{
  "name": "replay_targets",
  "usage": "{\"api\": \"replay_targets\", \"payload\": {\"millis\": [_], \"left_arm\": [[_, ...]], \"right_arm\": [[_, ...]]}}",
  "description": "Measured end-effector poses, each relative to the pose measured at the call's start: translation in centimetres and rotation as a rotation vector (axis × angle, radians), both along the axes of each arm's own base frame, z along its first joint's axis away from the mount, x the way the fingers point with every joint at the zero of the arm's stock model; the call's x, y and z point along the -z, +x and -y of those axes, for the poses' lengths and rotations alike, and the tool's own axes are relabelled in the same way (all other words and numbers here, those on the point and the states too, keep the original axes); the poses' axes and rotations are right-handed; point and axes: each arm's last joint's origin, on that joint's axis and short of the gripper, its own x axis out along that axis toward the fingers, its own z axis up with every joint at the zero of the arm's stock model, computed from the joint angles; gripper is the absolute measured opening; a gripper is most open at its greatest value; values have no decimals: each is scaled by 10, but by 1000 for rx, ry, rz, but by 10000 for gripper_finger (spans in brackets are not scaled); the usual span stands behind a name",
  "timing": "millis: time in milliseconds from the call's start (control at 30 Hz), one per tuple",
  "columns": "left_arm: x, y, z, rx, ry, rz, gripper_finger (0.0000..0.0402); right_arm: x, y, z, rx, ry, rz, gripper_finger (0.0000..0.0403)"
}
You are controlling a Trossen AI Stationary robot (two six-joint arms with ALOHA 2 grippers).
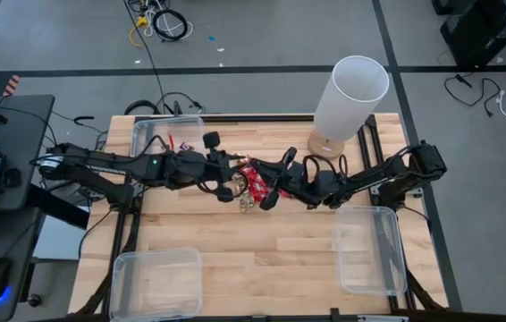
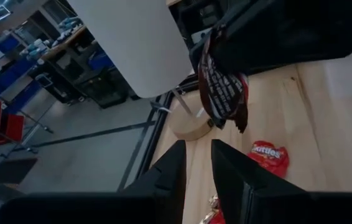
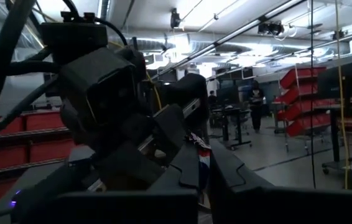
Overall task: Sort candy
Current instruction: Put the brown chocolate into the top left transparent bin
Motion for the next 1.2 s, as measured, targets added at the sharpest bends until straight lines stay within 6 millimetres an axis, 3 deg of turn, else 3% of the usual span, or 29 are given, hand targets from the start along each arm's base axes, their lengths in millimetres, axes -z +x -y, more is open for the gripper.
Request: {"api": "replay_targets", "payload": {"millis": [133, 567, 967, 1200], "left_arm": [[0, 0, 1, 22, -7, -2, 94], [-4, 2, 1, 19, -36, 64, 211], [-7, 3, 2, 46, -55, 94, 211], [-8, 4, 2, 46, -57, 108, 176]], "right_arm": [[-1, 0, 1, 5, -2, 13, 5], [-2, 0, 5, 17, -3, 18, 5], [-2, 0, 5, 19, -3, 16, 5], [-1, 0, 6, 39, 0, 10, 5]]}}
